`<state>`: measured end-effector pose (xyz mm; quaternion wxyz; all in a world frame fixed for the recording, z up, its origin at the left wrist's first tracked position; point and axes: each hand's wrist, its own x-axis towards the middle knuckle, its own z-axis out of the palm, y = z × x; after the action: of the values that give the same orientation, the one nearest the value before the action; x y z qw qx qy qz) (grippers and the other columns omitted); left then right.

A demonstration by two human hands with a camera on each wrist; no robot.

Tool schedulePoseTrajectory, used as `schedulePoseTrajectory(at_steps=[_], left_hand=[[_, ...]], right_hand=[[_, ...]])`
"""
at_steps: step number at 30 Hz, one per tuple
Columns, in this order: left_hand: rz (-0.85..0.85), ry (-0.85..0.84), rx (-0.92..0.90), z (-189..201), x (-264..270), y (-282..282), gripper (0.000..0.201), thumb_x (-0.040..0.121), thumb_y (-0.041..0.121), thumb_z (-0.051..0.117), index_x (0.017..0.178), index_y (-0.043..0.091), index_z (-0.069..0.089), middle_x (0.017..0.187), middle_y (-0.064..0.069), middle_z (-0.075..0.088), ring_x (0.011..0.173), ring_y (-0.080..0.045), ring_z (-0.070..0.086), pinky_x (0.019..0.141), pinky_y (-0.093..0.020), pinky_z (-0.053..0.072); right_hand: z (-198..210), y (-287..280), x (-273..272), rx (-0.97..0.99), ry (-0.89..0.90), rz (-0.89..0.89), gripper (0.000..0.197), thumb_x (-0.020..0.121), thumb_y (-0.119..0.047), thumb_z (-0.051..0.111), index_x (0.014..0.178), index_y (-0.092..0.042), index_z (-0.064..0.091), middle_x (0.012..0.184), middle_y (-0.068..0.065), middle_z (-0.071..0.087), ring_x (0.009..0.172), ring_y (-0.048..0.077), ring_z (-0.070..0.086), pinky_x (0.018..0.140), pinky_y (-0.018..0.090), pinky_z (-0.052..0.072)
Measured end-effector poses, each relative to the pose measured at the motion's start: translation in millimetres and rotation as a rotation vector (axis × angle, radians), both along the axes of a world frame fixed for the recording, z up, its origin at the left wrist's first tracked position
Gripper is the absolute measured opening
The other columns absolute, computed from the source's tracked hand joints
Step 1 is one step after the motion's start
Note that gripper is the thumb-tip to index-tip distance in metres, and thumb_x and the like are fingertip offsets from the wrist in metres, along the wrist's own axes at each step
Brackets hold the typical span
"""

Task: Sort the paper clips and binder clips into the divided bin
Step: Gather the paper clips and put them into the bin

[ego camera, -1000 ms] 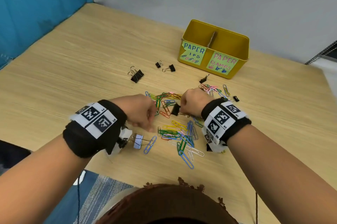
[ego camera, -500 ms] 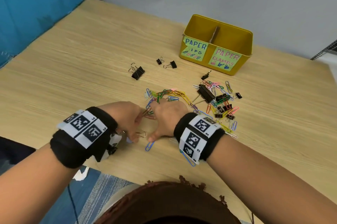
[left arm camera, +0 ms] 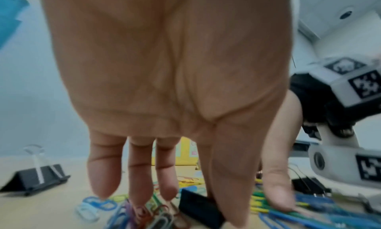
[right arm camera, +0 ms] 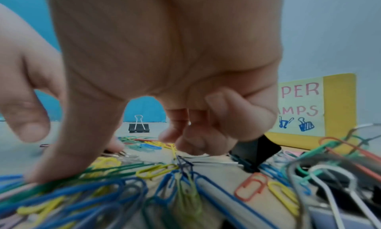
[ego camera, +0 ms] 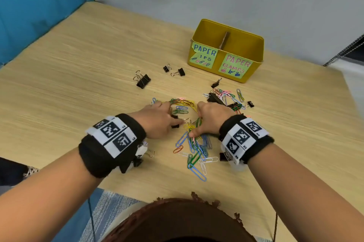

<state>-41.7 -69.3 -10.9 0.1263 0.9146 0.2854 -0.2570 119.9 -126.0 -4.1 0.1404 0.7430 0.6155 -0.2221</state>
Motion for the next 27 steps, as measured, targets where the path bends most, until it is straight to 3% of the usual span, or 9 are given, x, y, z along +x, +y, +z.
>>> schedulePoseTrajectory(at_steps=[3,6,10,14,16,18,21,24,27], left_hand=[[0.01,0.023,-0.06,3.5,-19.5,-2.6,0.054,0.091,0.048,0.041,0.142,0.048,0.023,0.132,-0.013,0.032,0.129,-0.032,0.028,0.11,-0.043,0.028],[0.002,0.054,-0.143,9.0,-34.4,-7.1,0.045,0.091,0.05,0.041,0.135,0.052,0.035,0.126,-0.014,0.035,0.125,-0.032,0.031,0.109,-0.043,0.031],[0.138,-0.189,-0.195,11.4,-32.2,-3.0,0.034,0.087,0.049,0.051,0.12,0.043,0.059,0.101,-0.003,0.041,0.117,-0.025,0.045,0.1,-0.036,0.04],[0.21,-0.225,-0.031,1.8,-21.3,1.2,0.06,0.086,0.051,0.051,0.142,0.036,0.033,0.13,-0.006,0.039,0.125,-0.024,0.035,0.106,-0.042,0.036],[0.217,-0.208,-0.008,-1.9,-17.1,5.1,0.061,0.09,0.042,0.049,0.146,0.034,0.023,0.135,-0.006,0.033,0.125,-0.025,0.032,0.106,-0.043,0.036],[0.249,-0.199,-0.013,-2.6,-11.7,9.1,0.056,0.093,0.028,0.045,0.145,0.029,0.026,0.134,-0.01,0.034,0.125,-0.028,0.033,0.106,-0.043,0.036],[0.283,-0.178,0.003,-2.1,0.3,9.8,0.047,0.093,0.016,0.044,0.14,0.016,0.037,0.13,-0.016,0.036,0.122,-0.036,0.04,0.104,-0.043,0.04],[0.251,-0.195,-0.097,0.6,11.7,4.8,0.054,0.088,0.01,0.053,0.139,0.017,0.039,0.128,-0.015,0.04,0.119,-0.034,0.048,0.104,-0.041,0.042],[0.267,-0.24,-0.187,6.7,10.0,8.2,0.06,0.083,0.008,0.061,0.138,0.02,0.04,0.129,-0.011,0.042,0.118,-0.027,0.051,0.102,-0.035,0.043]], right_hand=[[4.1,3.8,-0.5,0.096,0.0,-0.032,0.063,0.071,-0.056,0.069,0.111,-0.012,0.049,0.109,0.008,0.062,0.095,0.025,0.058,0.074,0.032,0.044],[2.2,2.5,-15.0,0.078,-0.011,0.05,0.07,0.067,-0.063,0.068,0.112,-0.013,0.049,0.107,0.005,0.062,0.091,0.023,0.056,0.072,0.032,0.045],[-4.0,4.8,-28.2,0.037,-0.063,0.102,0.076,0.064,-0.066,0.068,0.113,-0.012,0.049,0.111,0.008,0.061,0.102,0.028,0.061,0.083,0.038,0.05],[12.1,-1.0,-14.9,0.115,-0.065,0.076,0.073,0.066,-0.06,0.071,0.116,-0.013,0.047,0.114,0.008,0.055,0.107,0.028,0.055,0.082,0.038,0.046],[13.6,-16.0,-12.9,0.133,-0.072,0.162,0.086,0.06,-0.061,0.074,0.127,-0.019,0.042,0.128,0.009,0.044,0.122,0.03,0.042,0.097,0.043,0.042],[8.9,-30.8,-14.4,0.078,-0.074,0.296,0.11,0.052,-0.064,0.075,0.143,-0.027,0.024,0.151,0.009,0.02,0.141,0.036,0.016,0.114,0.053,0.022],[-4.4,-32.7,-14.8,-0.038,-0.059,0.345,0.131,0.049,-0.064,0.078,0.149,-0.035,-0.002,0.159,0.007,-0.012,0.145,0.037,-0.013,0.115,0.059,-0.002],[-6.1,-21.4,-10.5,0.03,-0.024,0.218,0.128,0.054,-0.059,0.079,0.149,-0.033,-0.003,0.159,0.008,-0.011,0.146,0.037,-0.009,0.116,0.056,0.001],[10.5,-19.8,-5.4,0.104,-0.03,0.133,0.103,0.06,-0.054,0.077,0.143,-0.023,0.026,0.149,0.012,0.026,0.137,0.034,0.027,0.111,0.047,0.03]])
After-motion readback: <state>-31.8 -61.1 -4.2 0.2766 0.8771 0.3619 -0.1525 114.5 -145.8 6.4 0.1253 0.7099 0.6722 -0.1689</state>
